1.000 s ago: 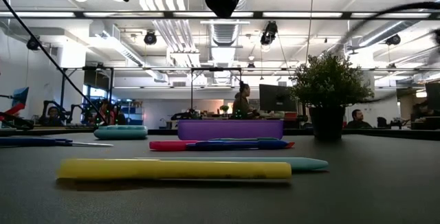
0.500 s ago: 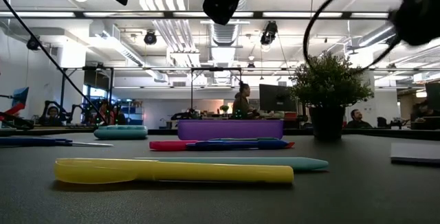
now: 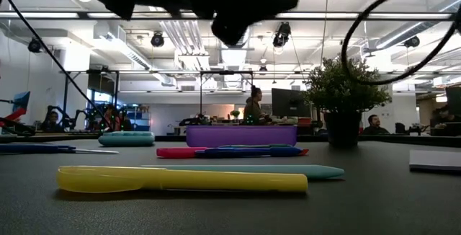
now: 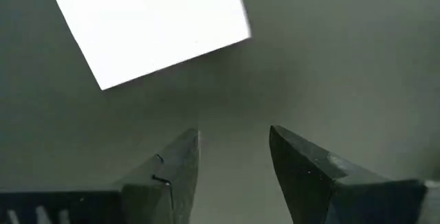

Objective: Pack school essentials
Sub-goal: Put the white sticky note into the purple supply box

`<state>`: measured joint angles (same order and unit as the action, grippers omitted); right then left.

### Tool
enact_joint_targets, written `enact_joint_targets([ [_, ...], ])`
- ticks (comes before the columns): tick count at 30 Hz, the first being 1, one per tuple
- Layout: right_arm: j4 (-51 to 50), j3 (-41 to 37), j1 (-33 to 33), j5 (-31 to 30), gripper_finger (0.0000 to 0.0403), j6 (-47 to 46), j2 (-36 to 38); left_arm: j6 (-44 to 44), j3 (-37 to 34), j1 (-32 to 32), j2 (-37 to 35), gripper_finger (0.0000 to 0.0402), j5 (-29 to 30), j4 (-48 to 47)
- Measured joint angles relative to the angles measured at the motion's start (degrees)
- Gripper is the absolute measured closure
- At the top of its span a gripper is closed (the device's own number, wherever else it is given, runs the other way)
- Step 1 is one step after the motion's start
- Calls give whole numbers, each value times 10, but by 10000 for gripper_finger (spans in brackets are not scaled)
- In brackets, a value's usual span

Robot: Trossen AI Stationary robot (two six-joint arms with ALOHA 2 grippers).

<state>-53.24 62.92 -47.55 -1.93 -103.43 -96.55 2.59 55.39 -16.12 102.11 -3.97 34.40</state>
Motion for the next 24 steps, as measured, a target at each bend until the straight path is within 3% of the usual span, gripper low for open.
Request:
enact_joint_targets([
  [9,83,-55,5,-23,252,-20,3,0,64,0,110,228,15,-4],
  [20,102,-57,42,-117,255,1,-1,1,153,0,207,228,17,-11],
  [24,117,-56,58,-155,255,10,-2,0,167,0,219,228,45,-40],
])
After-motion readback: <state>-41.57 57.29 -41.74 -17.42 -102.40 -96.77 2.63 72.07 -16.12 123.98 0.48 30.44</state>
